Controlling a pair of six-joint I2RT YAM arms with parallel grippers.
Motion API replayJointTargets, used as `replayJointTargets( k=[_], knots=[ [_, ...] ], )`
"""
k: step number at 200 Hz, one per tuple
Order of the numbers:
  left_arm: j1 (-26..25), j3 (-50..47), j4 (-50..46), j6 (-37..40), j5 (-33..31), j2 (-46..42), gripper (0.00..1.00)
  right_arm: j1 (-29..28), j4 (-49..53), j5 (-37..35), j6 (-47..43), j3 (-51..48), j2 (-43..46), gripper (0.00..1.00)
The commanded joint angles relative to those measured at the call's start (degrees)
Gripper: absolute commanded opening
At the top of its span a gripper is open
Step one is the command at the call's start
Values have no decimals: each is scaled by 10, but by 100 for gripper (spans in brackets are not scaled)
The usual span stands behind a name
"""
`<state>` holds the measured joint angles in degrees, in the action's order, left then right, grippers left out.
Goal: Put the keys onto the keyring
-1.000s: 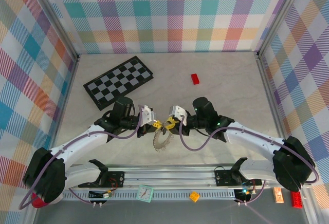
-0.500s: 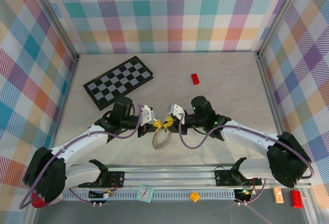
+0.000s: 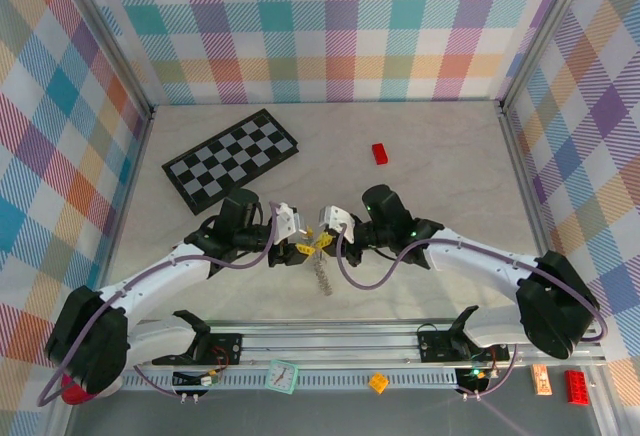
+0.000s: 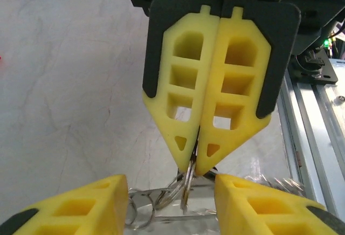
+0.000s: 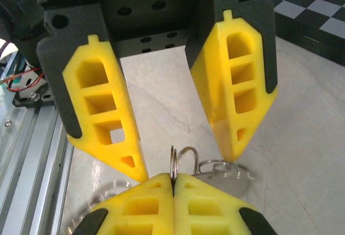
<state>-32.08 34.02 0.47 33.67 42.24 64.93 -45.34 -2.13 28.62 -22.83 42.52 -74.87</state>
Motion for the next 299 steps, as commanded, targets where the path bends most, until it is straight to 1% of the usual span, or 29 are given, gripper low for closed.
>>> replayJointTargets(
  k=[1,11,27,49,58,74,98,134,202,231,269,299],
  knots=[
    [-5,24,-39,37,-12,-23,47,-2,53,-8,-48,42,-1,0],
    [-5,29,-54,47,-11,-27,45,-4,73,-13,-59,53,-2,0],
    [-5,36,-73,61,-9,-27,38,-8,103,-23,-73,70,-7,0],
    [-5,41,-76,63,-2,-27,30,-15,133,-33,-84,92,-16,0],
    [-6,43,-76,63,0,-27,29,-17,140,-37,-86,97,-19,0],
    [-6,43,-76,63,3,-27,23,-21,147,-42,-88,105,-24,0],
    [-6,45,-77,65,5,-22,18,-27,155,-43,-90,116,-31,0],
    [-8,52,-89,75,6,-9,18,-33,153,-33,-83,129,-40,0],
    [-9,54,-135,112,-6,-13,21,-35,160,-37,-87,130,-46,0],
    [-9,41,-122,105,-6,-19,23,-34,159,-37,-86,128,-49,0],
    [-9,38,-99,93,7,-8,21,-35,151,-23,-78,127,-48,0],
    [-9,41,-98,96,4,3,20,-34,146,-17,-75,124,-47,0]
  ],
)
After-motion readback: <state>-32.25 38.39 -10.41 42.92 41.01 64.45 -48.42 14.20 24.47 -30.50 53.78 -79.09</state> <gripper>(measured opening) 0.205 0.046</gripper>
